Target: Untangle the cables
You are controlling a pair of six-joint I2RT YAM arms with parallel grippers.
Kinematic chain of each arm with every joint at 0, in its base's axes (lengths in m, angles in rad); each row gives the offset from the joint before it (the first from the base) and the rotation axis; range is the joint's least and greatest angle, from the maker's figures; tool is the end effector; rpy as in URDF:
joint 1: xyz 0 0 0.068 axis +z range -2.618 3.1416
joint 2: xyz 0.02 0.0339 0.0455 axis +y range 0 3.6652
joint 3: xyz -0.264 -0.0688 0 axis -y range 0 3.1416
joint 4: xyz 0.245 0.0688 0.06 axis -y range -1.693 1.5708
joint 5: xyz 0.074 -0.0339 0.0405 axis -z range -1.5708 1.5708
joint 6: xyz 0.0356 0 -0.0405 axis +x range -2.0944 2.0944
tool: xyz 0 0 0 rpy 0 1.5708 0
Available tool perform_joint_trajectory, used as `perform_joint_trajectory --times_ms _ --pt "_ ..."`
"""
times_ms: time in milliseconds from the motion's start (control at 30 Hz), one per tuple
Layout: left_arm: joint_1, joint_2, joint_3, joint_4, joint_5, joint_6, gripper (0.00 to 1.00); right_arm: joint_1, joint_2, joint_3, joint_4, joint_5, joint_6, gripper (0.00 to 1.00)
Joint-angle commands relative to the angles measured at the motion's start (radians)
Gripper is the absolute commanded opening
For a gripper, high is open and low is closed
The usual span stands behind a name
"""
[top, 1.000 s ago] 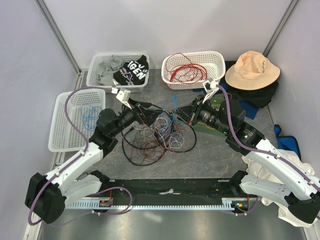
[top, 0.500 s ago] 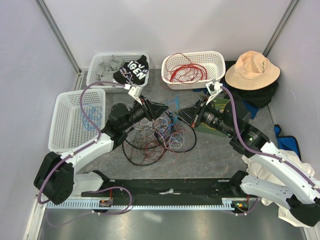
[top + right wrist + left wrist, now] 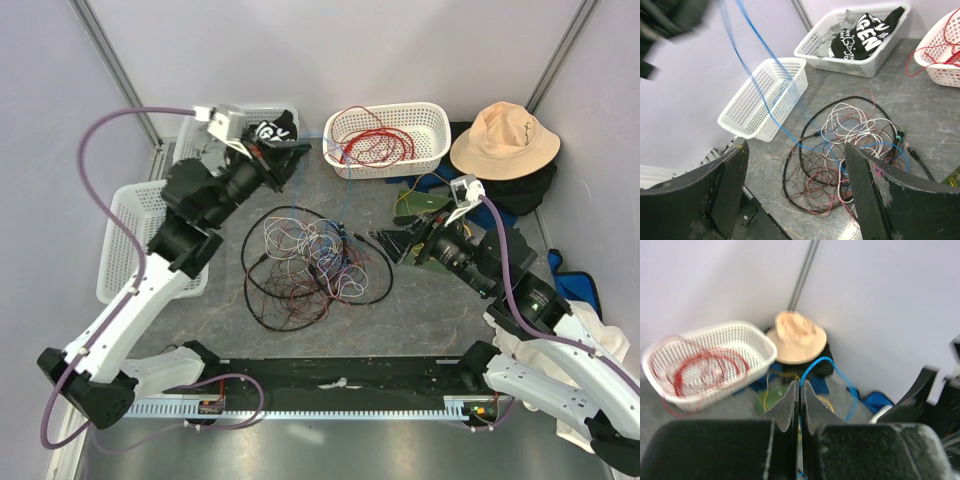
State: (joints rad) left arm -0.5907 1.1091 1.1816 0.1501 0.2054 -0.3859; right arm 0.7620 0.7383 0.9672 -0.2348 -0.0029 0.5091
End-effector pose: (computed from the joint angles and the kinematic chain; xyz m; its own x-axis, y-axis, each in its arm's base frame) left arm 0.2024 -0.1445 0.4515 -0.0975 -0.3783 -0.9206 0.7272 0.6044 -0.3254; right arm 0.1152 0.1101 0.4046 -0.3412 0.3481 -0.8732 -0.6026 0.6319 0.4874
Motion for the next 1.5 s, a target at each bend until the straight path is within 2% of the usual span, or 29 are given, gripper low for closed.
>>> perform_joint_trajectory --times_ms 0,167,267,300,333,367,433,467,567,600,667,800,933,1000,1200,1467 --pt "-0.003 -0.008 0.212 -0.224 -0.061 0.127 0.02 0.000 0.002 -0.028 0.028 0.052 -0.038 0.85" --pt "-0.004 0.034 0.392 -0.283 -0.069 0.169 0.02 0.000 0.055 -0.022 0.135 0.004 -0.031 0.84" --pt "-0.004 0.089 0.533 -0.404 -0.168 0.214 0.02 -0.001 0.072 -0.015 0.147 -0.022 -0.029 0.83" --pt "-0.003 0.109 0.573 -0.458 -0.217 0.229 0.02 0.000 0.072 -0.018 0.147 -0.019 -0.030 0.83" --pt "-0.003 0.157 0.614 -0.507 -0.360 0.234 0.02 0.002 0.069 -0.024 0.147 -0.014 -0.029 0.83" --pt "0.000 0.182 0.689 -0.611 -0.429 0.245 0.02 0.000 0.058 -0.041 0.147 -0.006 -0.032 0.83" --pt "0.012 0.234 0.740 -0.671 -0.624 0.295 0.02 0.000 0.044 -0.059 0.147 0.024 -0.032 0.83" --pt "0.037 0.268 0.771 -0.696 -0.652 0.294 0.02 0.000 0.032 -0.074 0.143 0.029 -0.034 0.83" --pt "0.272 0.259 0.805 -0.756 -0.562 0.170 0.02 0.000 0.018 -0.087 0.138 0.043 -0.044 0.83" --pt "0.307 0.253 0.811 -0.759 -0.540 0.115 0.02 0.000 0.016 -0.088 0.135 0.044 -0.055 0.83" --pt "0.344 0.247 0.867 -0.758 -0.555 0.104 0.02 0.002 0.009 -0.096 0.131 0.040 -0.064 0.83" --pt "0.347 0.222 0.940 -0.733 -0.586 0.070 0.02 0.000 0.024 -0.149 0.178 0.012 -0.057 0.84" --pt "0.347 0.210 0.961 -0.669 -0.566 -0.007 0.02 0.000 0.073 -0.234 0.285 -0.051 0.000 0.84" --pt "0.347 0.225 1.018 -0.670 -0.538 -0.050 0.02 -0.001 0.116 -0.266 0.348 -0.066 0.000 0.84" --pt "0.342 0.264 1.133 -0.666 -0.419 -0.157 0.02 0.003 0.229 -0.271 0.468 -0.069 -0.004 0.86" --pt "0.338 0.262 1.136 -0.681 -0.362 -0.197 0.02 0.062 0.429 -0.136 0.588 -0.051 -0.033 0.89"
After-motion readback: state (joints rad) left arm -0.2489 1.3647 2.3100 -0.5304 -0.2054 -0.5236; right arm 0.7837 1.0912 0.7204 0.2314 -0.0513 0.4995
